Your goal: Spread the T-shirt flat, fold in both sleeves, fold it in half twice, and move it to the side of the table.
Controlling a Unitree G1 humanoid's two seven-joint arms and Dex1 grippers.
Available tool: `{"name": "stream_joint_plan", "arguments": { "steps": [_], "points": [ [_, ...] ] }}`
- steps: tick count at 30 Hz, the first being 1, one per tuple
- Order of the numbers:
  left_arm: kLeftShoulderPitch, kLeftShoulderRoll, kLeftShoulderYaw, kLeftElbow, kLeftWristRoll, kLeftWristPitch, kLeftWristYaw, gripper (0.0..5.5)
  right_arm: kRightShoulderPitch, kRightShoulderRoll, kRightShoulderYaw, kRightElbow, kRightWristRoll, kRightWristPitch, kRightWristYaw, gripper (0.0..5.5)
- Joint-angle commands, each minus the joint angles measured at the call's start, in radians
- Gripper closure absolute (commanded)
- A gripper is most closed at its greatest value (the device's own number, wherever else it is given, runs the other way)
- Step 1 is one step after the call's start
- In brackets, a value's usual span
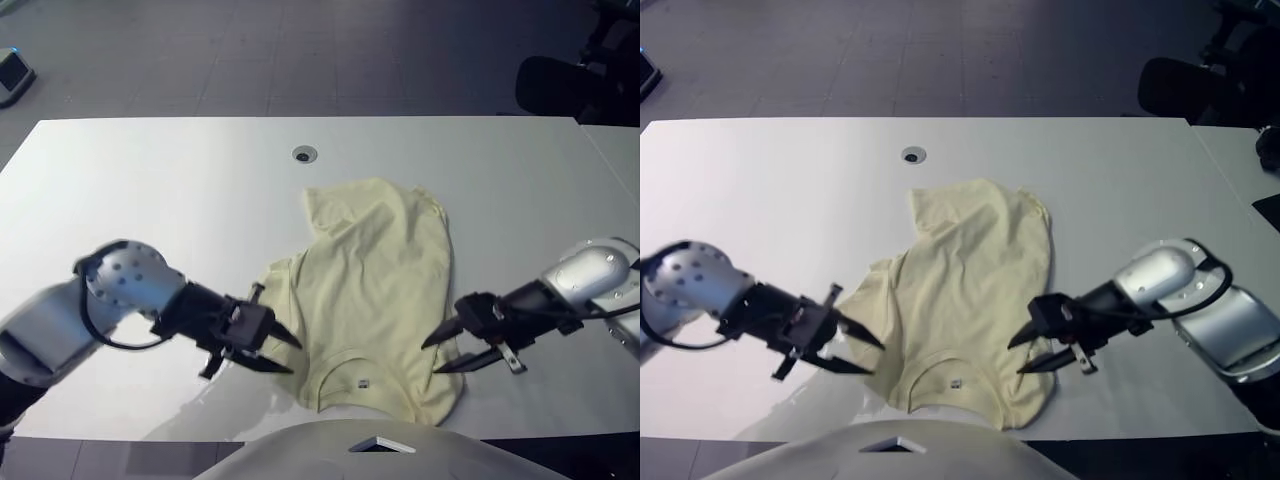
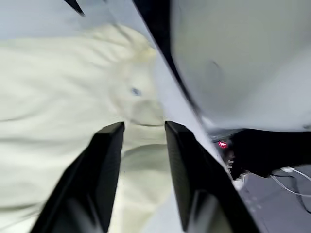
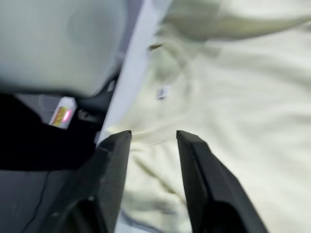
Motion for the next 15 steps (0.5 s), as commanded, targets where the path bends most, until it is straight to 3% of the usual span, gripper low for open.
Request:
{"name": "stream_joint_plan", "arguments": {
  "steps": [1,5,11,15],
  "points": [
    [-0.199,-0.158,0.036,0.233,0.085,0.027,0.111,3.18,-0.199,0.140,-0.031,0.188,-0.069,0.009,-0.175,3.04],
    [-0.328,-0.308,-0.040,0.459,0.288,0.005,0.233,2.41,-0.270,0.268,0.000,0.320,-0.232,-0.022,-0.409,2.31],
    [-0.447,-0.657,-0.125,0.913,0.560,-0.173,0.526,1.44,-0.251,0.389,0.022,0.427,-0.445,-0.115,-0.684,1.37],
    [-0.504,-0.759,-0.136,1.223,0.692,-0.314,0.653,0.75,-0.219,0.450,0.024,0.482,-0.542,-0.152,-0.823,0.71]
  ]
}}
